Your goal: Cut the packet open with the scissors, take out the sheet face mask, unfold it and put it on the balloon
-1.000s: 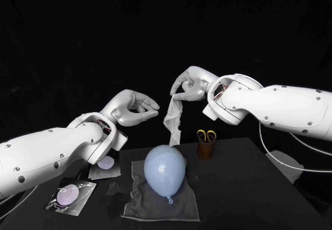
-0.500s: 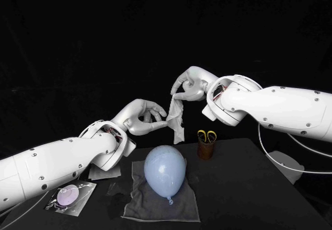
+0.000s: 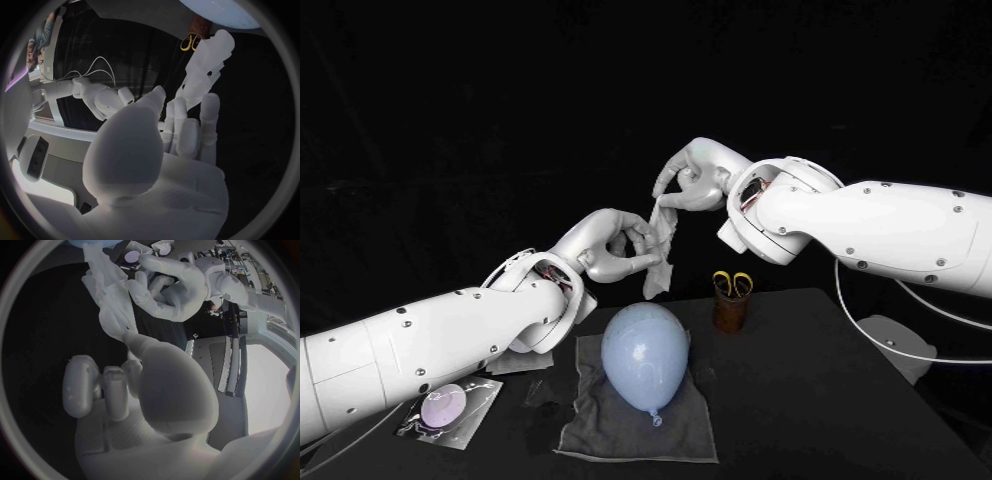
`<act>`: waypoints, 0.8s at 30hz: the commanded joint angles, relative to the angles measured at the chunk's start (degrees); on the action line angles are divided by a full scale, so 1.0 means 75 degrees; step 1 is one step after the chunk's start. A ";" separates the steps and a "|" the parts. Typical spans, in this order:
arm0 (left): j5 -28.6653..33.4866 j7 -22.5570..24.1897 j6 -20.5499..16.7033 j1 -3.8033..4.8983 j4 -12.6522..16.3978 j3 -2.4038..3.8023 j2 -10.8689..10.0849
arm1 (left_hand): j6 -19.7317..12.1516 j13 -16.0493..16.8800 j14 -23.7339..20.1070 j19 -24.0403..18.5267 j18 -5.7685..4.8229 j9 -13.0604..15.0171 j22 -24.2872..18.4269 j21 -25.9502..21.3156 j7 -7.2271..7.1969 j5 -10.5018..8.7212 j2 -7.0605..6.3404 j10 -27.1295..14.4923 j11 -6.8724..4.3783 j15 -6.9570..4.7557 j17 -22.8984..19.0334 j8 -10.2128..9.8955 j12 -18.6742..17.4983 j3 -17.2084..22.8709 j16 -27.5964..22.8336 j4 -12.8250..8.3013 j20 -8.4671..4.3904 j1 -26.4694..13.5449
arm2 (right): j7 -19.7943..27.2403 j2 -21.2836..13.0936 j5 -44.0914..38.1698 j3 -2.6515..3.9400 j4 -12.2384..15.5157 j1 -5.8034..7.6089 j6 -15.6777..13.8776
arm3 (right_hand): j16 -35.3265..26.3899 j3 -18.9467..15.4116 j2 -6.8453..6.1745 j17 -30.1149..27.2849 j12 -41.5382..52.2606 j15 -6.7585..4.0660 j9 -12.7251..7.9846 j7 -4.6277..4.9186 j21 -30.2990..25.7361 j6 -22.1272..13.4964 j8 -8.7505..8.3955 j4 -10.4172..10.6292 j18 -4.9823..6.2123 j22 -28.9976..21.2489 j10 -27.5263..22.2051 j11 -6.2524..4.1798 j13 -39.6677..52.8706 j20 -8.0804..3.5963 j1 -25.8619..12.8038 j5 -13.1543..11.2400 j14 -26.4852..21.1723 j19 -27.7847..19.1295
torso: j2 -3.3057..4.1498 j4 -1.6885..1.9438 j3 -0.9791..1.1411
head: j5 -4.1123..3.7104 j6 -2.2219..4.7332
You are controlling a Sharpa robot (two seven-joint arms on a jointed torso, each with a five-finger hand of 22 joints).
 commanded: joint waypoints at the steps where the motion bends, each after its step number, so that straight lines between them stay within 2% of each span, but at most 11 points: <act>1: -0.0255 -0.0343 -0.0129 0.0000 -0.0035 0.0010 0.0048 | -0.0086 0.0017 0.0052 0.0051 -0.0043 -0.0068 0.0034 0.0037 0.0021 0.0014 -0.0026 -0.0011 -0.0043 0.0008 0.0022 -0.0085 0.0053 -0.0011 0.0049 0.0065 0.0012 0.0089 | -0.0018 0.0006 -0.0100 0.0008 0.0054 -0.0002 -0.0068 | 0.0030 0.0042 0.0003 0.2007 0.0029 0.0015 0.0012 0.0014 0.0040 -0.0052 0.0026 0.0011 -0.0088 0.1519 0.0399 -0.0038 0.0818 0.0004 -0.0057 0.0012 0.0838 0.0210 | 0.0001 0.0002 0.0000 | 0.0010 0.0007; 9: -0.0247 -0.0628 -0.0357 -0.0001 -0.0083 0.0017 0.0096 | -0.0362 0.0093 0.0062 0.0036 -0.0061 -0.0216 0.0072 0.0089 0.0178 0.0014 -0.0060 -0.0101 0.0095 0.0114 0.0049 -0.0291 0.0214 -0.0091 0.0052 0.0213 0.0068 0.0165 | -0.0008 -0.0039 -0.0097 0.0008 0.0203 -0.0003 -0.0066 | 0.0030 0.0042 0.0003 0.2007 0.0029 0.0015 0.0012 0.0014 0.0040 -0.0052 0.0026 0.0011 -0.0088 0.1519 0.0399 -0.0038 0.0818 0.0004 -0.0057 0.0012 0.0838 0.0210 | 0.0004 0.0003 -0.0002 | 0.0014 0.0011; 14: -0.0241 -0.0739 -0.0418 -0.0001 -0.0107 0.0023 0.0125 | -0.0360 0.0133 0.0082 0.0045 -0.0067 -0.0198 0.0107 0.0124 0.0260 0.0014 -0.0055 -0.0135 0.0161 0.0169 0.0086 -0.0234 0.0307 -0.0151 0.0060 0.0270 0.0113 0.0195 | -0.0006 -0.0061 -0.0096 0.0008 0.0269 -0.0004 -0.0065 | 0.0030 0.0108 -0.0010 0.2007 0.0028 0.0015 0.0020 0.0016 0.0033 -0.0064 0.0050 -0.0023 -0.0086 0.1517 0.0403 -0.0036 0.0822 0.0004 -0.0109 0.0011 0.0838 0.0208 | -0.0002 -0.0006 -0.0003 | 0.0025 0.0010; 24: -0.0155 -0.0829 -0.0442 -0.0002 -0.0134 0.0033 0.0165 | -0.0337 0.0171 0.0105 0.0058 -0.0066 -0.0156 0.0141 0.0158 0.0282 0.0014 -0.0044 -0.0157 0.0183 0.0196 0.0127 -0.0131 0.0402 -0.0218 0.0070 0.0336 0.0149 0.0210 | 0.0016 -0.0025 -0.0035 0.0008 0.0303 -0.0009 -0.0029 | 0.0030 0.0118 -0.0016 0.2007 0.0027 0.0016 0.0022 0.0017 0.0034 -0.0067 0.0055 -0.0029 -0.0086 0.1517 0.0403 -0.0035 0.0822 0.0005 -0.0122 0.0012 0.0838 0.0209 | 0.0000 0.0003 -0.0002 | 0.0038 0.0036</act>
